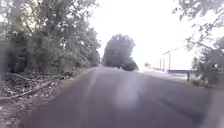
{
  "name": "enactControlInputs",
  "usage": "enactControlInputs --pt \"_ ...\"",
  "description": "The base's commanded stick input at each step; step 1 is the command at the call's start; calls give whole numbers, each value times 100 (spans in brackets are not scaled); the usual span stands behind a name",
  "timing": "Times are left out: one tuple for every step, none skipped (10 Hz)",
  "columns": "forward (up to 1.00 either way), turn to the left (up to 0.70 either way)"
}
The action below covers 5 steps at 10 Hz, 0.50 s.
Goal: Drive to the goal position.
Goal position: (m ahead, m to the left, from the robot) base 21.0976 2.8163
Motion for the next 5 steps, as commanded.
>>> enactControlInputs --pt "100 0" --pt "100 0" --pt "100 0" --pt "100 0" --pt "100 0"
